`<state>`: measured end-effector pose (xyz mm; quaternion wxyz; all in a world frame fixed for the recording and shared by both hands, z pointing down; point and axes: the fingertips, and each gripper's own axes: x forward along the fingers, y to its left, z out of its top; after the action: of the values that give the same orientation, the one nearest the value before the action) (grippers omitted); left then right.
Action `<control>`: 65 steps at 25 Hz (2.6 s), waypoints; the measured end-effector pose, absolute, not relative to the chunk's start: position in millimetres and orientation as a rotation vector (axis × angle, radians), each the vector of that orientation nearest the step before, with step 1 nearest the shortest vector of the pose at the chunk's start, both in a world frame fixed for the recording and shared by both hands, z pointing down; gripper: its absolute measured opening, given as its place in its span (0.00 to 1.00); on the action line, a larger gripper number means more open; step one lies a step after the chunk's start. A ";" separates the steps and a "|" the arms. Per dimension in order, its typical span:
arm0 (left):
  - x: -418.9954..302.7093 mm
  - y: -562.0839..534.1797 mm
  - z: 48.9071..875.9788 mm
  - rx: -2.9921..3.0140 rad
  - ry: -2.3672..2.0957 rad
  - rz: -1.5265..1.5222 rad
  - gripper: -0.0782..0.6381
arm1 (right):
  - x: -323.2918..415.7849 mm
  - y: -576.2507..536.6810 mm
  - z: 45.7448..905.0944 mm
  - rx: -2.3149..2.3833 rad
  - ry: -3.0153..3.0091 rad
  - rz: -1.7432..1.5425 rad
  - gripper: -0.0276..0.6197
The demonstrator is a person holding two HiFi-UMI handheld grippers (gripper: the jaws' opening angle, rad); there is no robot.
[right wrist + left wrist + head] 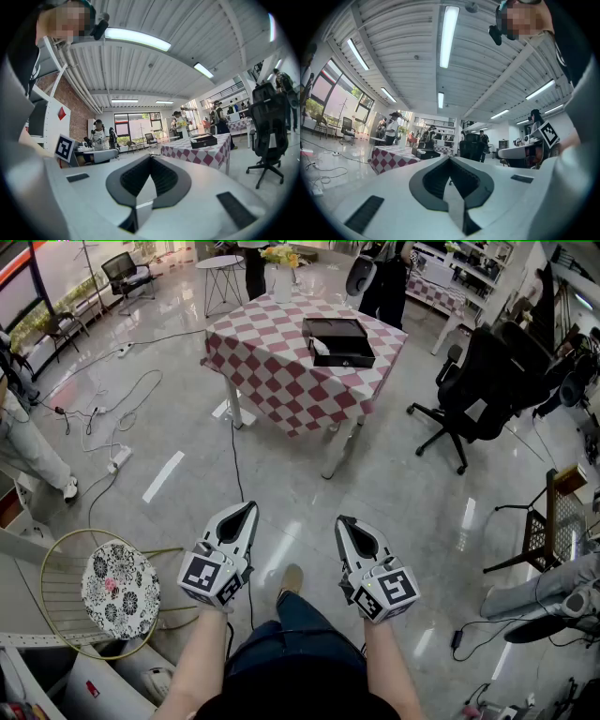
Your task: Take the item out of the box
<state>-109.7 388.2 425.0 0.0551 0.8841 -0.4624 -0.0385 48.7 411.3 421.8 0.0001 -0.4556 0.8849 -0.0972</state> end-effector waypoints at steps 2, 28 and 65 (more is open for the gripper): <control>-109.1 374.2 424.1 2.693 -1.401 -0.119 0.13 | 47.6 397.6 421.7 -1.427 2.781 -0.299 0.05; -116.8 211.5 414.3 2.672 -1.467 -0.108 0.13 | 51.4 222.2 416.2 -1.405 2.782 -0.301 0.05; -94.2 121.5 436.2 2.671 -1.404 -0.066 0.13 | 86.5 130.6 440.9 -1.504 2.697 -0.408 0.05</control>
<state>-94.2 121.5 436.2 0.0615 0.8833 -0.4642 -0.0219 86.5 130.6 440.9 0.0132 -0.4828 0.8658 -0.1310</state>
